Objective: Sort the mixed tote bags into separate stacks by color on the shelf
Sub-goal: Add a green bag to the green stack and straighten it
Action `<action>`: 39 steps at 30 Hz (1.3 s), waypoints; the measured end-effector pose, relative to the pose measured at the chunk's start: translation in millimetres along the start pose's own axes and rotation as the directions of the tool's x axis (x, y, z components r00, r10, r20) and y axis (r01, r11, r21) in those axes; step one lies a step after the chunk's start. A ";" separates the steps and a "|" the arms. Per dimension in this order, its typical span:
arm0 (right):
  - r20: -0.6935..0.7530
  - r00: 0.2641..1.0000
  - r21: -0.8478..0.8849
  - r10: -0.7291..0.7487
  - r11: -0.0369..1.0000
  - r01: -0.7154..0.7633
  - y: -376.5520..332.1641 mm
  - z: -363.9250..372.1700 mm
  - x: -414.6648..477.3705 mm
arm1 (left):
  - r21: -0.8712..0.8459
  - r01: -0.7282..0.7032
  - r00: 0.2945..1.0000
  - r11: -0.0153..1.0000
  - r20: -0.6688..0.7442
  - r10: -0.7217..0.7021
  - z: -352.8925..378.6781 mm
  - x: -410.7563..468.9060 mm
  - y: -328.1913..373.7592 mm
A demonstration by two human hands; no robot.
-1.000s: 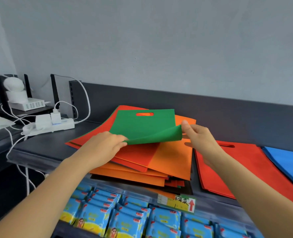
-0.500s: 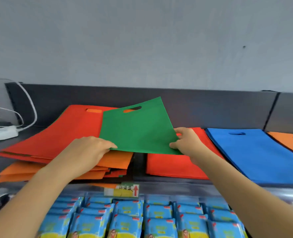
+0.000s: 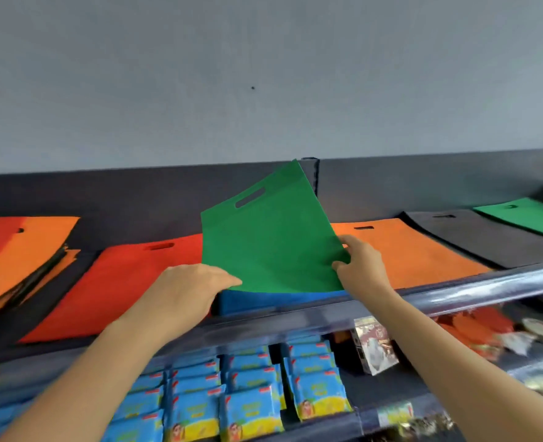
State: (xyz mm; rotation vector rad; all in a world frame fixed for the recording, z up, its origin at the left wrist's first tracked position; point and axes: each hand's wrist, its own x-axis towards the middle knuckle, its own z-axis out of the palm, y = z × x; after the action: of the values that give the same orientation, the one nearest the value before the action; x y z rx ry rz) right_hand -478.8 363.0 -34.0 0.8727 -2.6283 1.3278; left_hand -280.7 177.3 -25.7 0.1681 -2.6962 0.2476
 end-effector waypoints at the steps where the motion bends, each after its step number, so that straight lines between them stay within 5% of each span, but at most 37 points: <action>1: -0.022 1.000 -0.011 0.009 1.000 -0.009 15.7 -14.2 1.7 | -0.010 -0.014 1.000 1.000 -0.007 0.014 7.0 12.9 16.3; 13: -0.206 0.970 0.033 0.127 0.992 -0.123 154.2 -123.7 47.8 | -0.185 -0.201 0.978 0.962 0.015 0.207 53.5 155.4 138.7; 22: -0.323 0.932 0.025 0.166 0.986 -0.167 215.7 -179.9 121.9 | -0.214 -0.448 0.894 0.868 -0.098 0.437 85.4 278.9 174.0; 29: -0.396 0.883 0.012 0.253 0.963 -0.271 271.7 -234.1 162.7 | -0.180 -0.600 0.797 0.779 -0.052 0.602 121.7 367.4 231.8; 39: -0.365 0.895 -0.069 0.258 0.951 -0.302 393.4 -336.2 237.2 | -0.211 -0.525 0.828 0.825 0.097 0.552 151.2 461.6 365.1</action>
State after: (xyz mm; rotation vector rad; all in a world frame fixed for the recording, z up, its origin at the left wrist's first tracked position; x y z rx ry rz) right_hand -942.5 693.2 -34.5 0.2109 -2.5746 1.2181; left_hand -814.8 467.1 -18.8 -0.6730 -2.8422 0.1623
